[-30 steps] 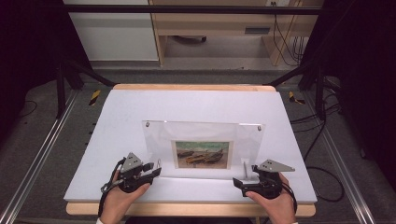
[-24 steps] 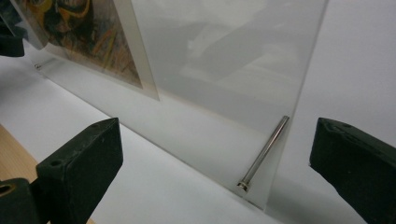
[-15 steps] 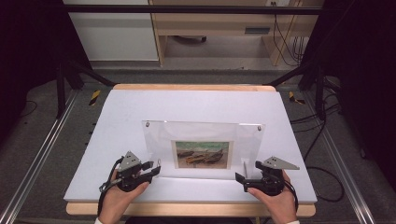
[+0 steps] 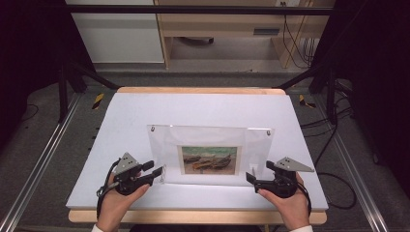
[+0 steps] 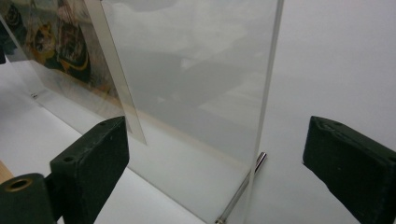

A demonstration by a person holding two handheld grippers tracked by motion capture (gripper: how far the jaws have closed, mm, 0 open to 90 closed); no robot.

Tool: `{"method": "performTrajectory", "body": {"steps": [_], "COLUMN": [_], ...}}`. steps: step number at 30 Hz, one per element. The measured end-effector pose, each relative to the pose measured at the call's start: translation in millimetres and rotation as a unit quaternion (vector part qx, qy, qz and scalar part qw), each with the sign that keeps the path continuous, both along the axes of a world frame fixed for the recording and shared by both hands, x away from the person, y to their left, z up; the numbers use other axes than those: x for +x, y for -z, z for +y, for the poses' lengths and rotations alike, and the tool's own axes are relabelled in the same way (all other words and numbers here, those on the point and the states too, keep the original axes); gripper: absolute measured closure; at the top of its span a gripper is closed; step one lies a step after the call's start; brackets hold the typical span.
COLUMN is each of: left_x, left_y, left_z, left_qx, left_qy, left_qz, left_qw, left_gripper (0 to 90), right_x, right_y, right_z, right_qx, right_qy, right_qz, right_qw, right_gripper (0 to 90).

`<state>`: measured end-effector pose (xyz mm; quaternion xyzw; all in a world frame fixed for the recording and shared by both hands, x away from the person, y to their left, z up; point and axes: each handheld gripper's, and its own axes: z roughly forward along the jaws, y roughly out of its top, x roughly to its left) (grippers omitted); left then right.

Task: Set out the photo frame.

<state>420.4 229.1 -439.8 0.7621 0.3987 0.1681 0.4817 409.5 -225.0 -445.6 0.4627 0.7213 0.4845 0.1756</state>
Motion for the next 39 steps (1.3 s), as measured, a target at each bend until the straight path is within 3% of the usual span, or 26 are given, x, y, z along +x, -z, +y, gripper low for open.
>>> {"method": "performTrajectory", "body": {"steps": [7,15,27,39], "left_x": [0.1,-0.8,-0.7,0.6], "left_y": [-7.4,-11.1,-17.7,-22.0], "left_z": [3.6,4.5,14.3,38.0], "left_qx": [-0.013,-0.015,-0.012,-0.014], "left_qy": [0.006,0.014,0.003,-0.029], "left_qz": [-0.014,-0.021,-0.039,-0.051], "left_qw": [0.9998,0.9996,0.9992,0.9982], "left_gripper": [48.6,44.6,34.7,33.3], "right_x": [0.5,0.0,-1.3,-5.8], "right_y": [-11.8,-16.0,-20.9,-24.7], "right_z": [-0.3,0.0,-8.1,-29.7], "right_qx": [0.003,-0.008,-0.035,-0.019], "right_qy": [-0.007,-0.007,0.013,0.044], "right_qz": [-0.025,-0.032,-0.042,-0.059], "right_qw": [0.9997,0.9994,0.9984,0.9971], "right_gripper": [15.3,14.3,9.1,9.6]}}
